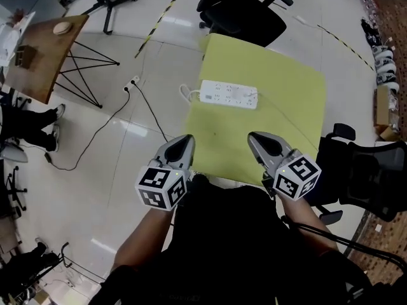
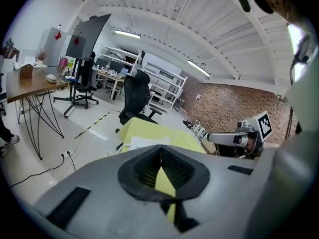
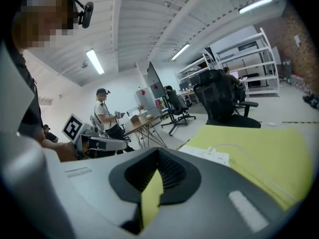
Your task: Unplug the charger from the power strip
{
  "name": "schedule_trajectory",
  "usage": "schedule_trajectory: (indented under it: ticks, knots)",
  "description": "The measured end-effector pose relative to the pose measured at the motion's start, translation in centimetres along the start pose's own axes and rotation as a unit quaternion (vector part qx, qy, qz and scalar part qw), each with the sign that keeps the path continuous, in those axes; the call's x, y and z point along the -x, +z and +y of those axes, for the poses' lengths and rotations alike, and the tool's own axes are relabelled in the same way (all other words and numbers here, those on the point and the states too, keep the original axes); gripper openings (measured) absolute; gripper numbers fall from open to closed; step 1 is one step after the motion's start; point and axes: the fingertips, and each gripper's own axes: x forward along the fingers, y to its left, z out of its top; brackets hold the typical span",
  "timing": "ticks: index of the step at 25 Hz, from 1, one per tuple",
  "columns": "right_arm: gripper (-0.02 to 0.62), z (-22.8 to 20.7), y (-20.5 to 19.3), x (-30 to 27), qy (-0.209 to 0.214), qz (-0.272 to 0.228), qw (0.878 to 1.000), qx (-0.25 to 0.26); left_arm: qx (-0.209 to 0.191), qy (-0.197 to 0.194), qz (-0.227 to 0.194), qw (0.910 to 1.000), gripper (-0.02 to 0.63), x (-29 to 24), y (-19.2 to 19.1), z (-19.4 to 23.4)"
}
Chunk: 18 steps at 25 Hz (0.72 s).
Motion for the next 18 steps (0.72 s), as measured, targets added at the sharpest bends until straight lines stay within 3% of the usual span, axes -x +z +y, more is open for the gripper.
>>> schedule_trajectory:
  ticks: [6, 14, 18]
  knots:
    - [0.003, -2.9, -0.8, -0.9, -0.090, 0.021, 0.995, -0.029, -0.021, -0.078, 0.034, 0.9961, 0.006, -3.0, 0.9, 0.9]
    - [0.003, -8.4, -1.2, -3.1, -0.151, 0.042, 0.985, -0.076, -0.018, -0.099, 0.059, 0.9932, 0.008, -7.6, 1.6, 3.4]
    - [0.025, -10.4, -2.3, -4.5, -0.159, 0.058, 0.981, -0.089, -0.013, -0.089, 0.069, 0.9936, 0.008, -9.3, 1.5, 4.5]
